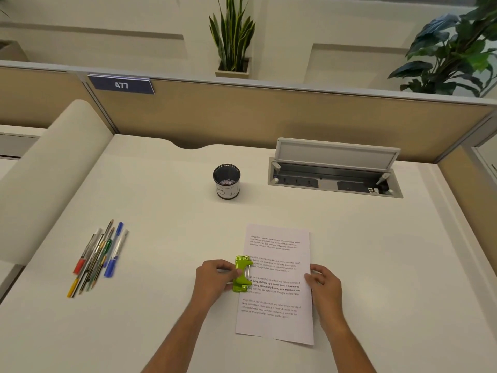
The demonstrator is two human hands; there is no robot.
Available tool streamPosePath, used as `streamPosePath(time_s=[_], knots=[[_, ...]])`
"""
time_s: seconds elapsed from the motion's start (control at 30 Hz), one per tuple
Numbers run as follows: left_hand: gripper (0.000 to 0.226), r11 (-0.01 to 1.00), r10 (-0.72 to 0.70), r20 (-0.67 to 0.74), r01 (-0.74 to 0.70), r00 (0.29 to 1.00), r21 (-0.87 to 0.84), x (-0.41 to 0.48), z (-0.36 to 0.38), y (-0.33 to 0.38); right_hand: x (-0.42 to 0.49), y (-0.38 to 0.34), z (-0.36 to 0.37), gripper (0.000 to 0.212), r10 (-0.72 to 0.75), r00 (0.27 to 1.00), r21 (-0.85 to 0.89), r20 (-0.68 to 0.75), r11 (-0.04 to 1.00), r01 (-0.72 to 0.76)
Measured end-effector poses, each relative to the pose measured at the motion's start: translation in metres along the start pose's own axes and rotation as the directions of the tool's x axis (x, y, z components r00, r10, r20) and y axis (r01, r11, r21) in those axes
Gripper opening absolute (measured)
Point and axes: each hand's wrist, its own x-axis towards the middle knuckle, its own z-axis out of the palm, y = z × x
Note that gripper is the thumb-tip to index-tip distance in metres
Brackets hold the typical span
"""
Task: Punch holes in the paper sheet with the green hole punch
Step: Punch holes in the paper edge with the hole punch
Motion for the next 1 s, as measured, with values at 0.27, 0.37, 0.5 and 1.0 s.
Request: streamPosePath(time_s=[0.27, 0.37, 0.5, 1.0], knots=[[0.018, 1.000, -0.002, -0.005, 0.002, 1.000, -0.001, -0.001, 0.001, 0.001, 0.002, 0.006, 0.000, 0.018, 0.000, 1.000, -0.004, 0.004, 1.000, 0.000], [0.018, 1.000, -0.009, -0.006, 0.009, 1.000, -0.001, -0.002, 0.001, 0.001, 0.002, 0.007, 0.000, 0.017, 0.005, 1.000, -0.004, -0.002, 1.000, -0.005], [0.018, 1.000, -0.017, -0.003, 0.017, 1.000, -0.004, -0.003, 0.000, 0.002, 0.001, 0.007, 0.002, 0.017, -0.010, 1.000, -0.011, -0.018, 1.000, 0.010], [0.036, 0.997, -0.043, 0.028, 0.041, 0.999, 0.065, 0.000, -0.010, 0.007, -0.005, -0.003, 0.006, 0.022, -0.062, 0.993, -0.093, -0.105, 0.994, 0.052]])
